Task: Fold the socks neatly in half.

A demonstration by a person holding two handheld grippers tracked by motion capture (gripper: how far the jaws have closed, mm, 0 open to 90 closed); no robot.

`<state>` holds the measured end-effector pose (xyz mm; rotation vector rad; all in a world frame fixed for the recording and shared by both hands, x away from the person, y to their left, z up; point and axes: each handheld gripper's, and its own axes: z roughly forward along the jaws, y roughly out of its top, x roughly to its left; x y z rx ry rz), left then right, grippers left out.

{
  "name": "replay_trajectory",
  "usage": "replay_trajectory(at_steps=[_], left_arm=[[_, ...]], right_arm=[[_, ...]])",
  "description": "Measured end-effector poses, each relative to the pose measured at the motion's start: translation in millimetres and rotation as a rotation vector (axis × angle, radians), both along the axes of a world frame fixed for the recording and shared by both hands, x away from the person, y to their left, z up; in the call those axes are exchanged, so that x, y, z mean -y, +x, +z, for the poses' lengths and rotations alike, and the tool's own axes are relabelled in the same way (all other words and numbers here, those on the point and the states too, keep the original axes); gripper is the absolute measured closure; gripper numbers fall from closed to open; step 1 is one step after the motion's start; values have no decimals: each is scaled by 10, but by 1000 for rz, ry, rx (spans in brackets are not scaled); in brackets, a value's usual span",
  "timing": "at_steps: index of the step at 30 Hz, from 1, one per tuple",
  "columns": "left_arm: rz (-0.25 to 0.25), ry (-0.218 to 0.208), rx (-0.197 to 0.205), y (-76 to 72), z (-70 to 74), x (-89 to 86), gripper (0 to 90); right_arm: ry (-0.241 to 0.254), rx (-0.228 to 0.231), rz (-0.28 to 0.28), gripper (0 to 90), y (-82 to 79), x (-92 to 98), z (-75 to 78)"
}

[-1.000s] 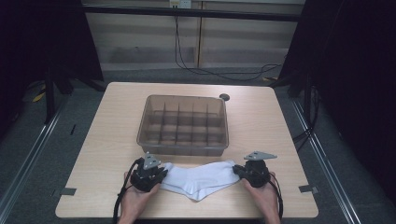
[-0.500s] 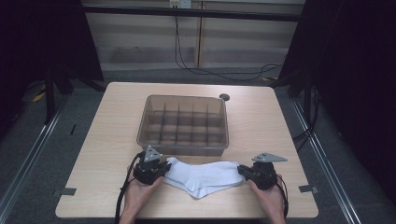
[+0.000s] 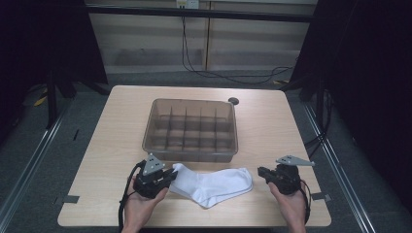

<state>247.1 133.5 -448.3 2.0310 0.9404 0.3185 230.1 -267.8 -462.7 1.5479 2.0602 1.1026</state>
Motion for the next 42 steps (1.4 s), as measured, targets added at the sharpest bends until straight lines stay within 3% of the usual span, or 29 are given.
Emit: replay_trajectory(at_steps=[2,5,8,10,16,19,22,23,26,29,34,37,42], left_arm=[[-6,-19,1,-4,9,-8,816],[1,16,-2,30,-4,33,815],[-14,17,-1,45,-20,46,814],[-9,12,-7,51,-39,47,813],[-3,4,-27,81,-99,17,812],[7,-3,-35,91,-123,10,811],[7,0,-41,97,-137,2,811],[6,0,-39,96,-135,-4,811],[1,-12,-35,85,-106,-10,812],[-6,-19,-25,74,-52,-2,813],[-22,-20,3,-3,46,44,813],[-35,-15,4,-60,42,73,813],[-32,-3,-41,-48,-112,90,812]], right_arm=[[-5,-7,-5,844,-8,13,-6],[0,-6,45,789,6,-83,-55],[-36,-18,102,754,40,-247,-117],[-64,-29,100,716,69,-316,-150],[-65,-3,143,676,66,-397,-157],[-93,-31,141,696,93,-422,-203],[-135,-45,142,858,124,-449,-257],[-142,-44,130,869,125,-447,-260],[-84,-17,94,874,104,-389,-201],[-44,18,93,874,72,-313,-107],[-42,49,78,874,30,-216,36],[-34,45,63,874,18,-161,50],[-36,11,59,872,23,-142,-39]])
